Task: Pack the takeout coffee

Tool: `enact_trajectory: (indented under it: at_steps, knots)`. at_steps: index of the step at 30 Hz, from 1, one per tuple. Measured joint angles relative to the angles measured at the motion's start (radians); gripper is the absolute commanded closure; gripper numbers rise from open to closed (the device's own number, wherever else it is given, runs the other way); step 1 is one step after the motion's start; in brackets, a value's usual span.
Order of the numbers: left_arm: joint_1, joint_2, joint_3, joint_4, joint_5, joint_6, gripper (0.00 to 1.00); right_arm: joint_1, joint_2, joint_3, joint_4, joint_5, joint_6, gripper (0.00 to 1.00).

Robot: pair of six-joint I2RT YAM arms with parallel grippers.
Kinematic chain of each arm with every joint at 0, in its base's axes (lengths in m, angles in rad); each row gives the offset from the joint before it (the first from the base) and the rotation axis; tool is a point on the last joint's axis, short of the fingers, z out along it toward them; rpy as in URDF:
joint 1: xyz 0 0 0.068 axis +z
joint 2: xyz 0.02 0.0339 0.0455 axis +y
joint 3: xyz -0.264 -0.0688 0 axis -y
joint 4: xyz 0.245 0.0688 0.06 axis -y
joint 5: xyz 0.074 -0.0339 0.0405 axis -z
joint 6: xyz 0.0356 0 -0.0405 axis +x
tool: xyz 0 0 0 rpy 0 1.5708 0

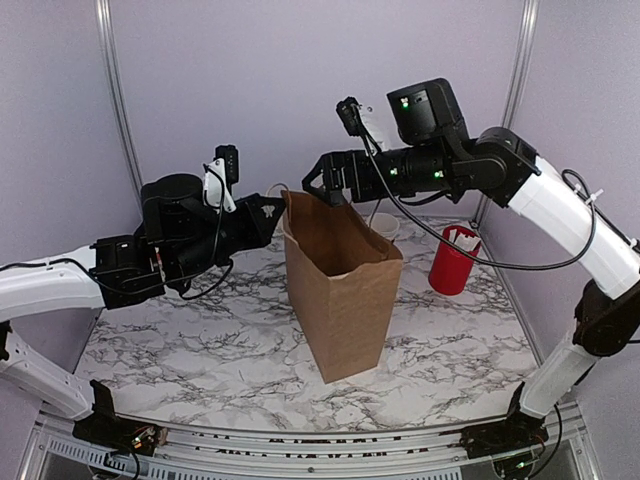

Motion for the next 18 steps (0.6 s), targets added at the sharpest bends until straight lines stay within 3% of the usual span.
enact_trajectory:
  at_steps: [9,18]
  knots:
    - [0.101,-0.063,0.0,-0.068,0.013,-0.017,1.0,-0.072,-0.076,-0.001,0.083,0.006,-0.014,0.0]
    - [0.18,-0.151,-0.002,-0.145,0.036,-0.026,0.97,-0.309,-0.21,-0.169,0.127,0.022,-0.01,0.0]
